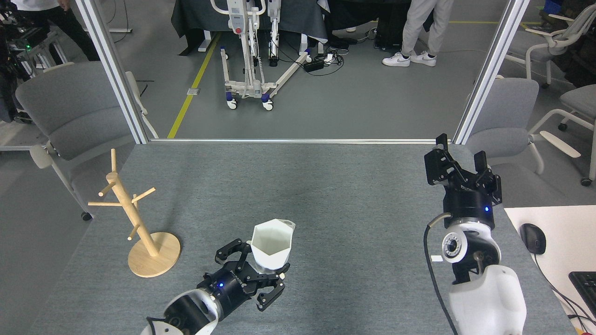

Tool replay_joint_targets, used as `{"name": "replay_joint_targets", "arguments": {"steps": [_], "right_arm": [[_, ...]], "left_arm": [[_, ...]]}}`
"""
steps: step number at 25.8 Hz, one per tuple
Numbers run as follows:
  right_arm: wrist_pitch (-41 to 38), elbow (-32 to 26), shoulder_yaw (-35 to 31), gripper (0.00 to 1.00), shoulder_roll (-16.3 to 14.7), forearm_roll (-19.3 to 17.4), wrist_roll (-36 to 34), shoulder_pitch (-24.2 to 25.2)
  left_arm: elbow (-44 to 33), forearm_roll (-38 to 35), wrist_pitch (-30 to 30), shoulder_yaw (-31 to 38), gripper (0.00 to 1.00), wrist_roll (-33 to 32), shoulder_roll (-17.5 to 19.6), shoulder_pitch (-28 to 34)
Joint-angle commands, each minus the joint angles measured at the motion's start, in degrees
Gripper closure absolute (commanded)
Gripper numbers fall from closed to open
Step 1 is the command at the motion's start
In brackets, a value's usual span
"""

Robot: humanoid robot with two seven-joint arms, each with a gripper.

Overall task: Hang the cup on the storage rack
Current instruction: 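Release the cup from the right gripper and pull the left gripper back, then carry the cup with the left gripper up beside the wooden stand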

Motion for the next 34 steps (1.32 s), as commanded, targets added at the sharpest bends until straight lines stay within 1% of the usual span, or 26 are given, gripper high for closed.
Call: {"name": "replay_joint_targets", "arguments": {"steps": [1,3,5,9,13,15,17,20,22,23,25,27,30,32,34], "right_arm": [[-5.7,2.9,-5.4,0.02,-1.1,3.6,-1.0,5.0],[-8.6,4.8,-7.7,0.02,-1.0,7.7,-1.0,6.8],[-10.4,5.5,-9.0,0.02,-0.8,9.8,-1.0,8.2],[-11.1,5.1,-8.8,0.02,-1.0,10.0,-0.9,10.6],[-12.2,4.9,-8.6,0.02,-0.5,10.5,-0.6,10.9],[-13.6,3.8,-8.5,0.02,-0.4,11.1,-0.5,11.6],[-14.1,2.7,-8.5,0.02,-0.4,11.9,-0.5,13.7],[-14.1,0.2,-8.6,0.02,0.3,17.0,-0.5,17.7],[-14.1,-2.0,-8.4,0.02,3.1,20.0,-0.4,20.8],[-14.1,-3.7,-8.4,0.02,3.9,20.9,-0.4,22.4],[-14.4,-6.1,-8.4,0.01,4.1,20.9,-0.5,25.3],[-15.0,-6.5,-8.4,0.01,4.0,20.9,-0.5,26.2],[-15.2,-6.3,-8.4,0.01,3.9,20.9,-0.5,26.4],[-15.1,-5.4,-8.5,0.01,3.8,20.9,-0.5,26.4],[-15.1,-2.1,-8.5,0.01,3.1,20.9,-0.8,26.4]], "left_arm": [[-7.0,0.0,-2.4,5.8,1.0,2.0,2.9,7.4],[-9.1,0.0,-5.3,9.7,1.0,2.8,2.9,11.1],[-11.5,0.0,-8.4,13.9,1.0,3.7,2.8,15.1],[-11.5,0.1,-12.3,21.2,1.0,5.3,2.7,19.5],[-11.5,0.2,-13.7,29.5,1.0,7.4,2.5,23.1],[-11.5,0.3,-13.7,34.7,1.0,7.4,2.1,23.7],[-11.2,0.4,-13.7,39.6,1.0,7.4,1.9,23.7],[-10.8,0.4,-13.1,45.0,1.0,7.4,1.5,23.6],[-10.3,0.3,-12.8,48.0,1.0,7.3,1.5,23.2],[-10.0,0.2,-12.7,49.3,1.0,7.1,1.5,22.9],[-9.1,0.2,-12.3,51.4,1.0,6.6,1.4,22.4],[-8.6,-0.1,-8.7,51.8,1.0,6.2,1.6,21.1],[-5.8,-0.7,-3.1,51.7,1.0,6.1,2.3,18.3],[-4.3,-2.2,-1.4,51.7,1.0,4.9,2.5,15.3],[-3.3,-4.8,-1.0,51.7,1.0,3.2,2.4,12.5]]}}
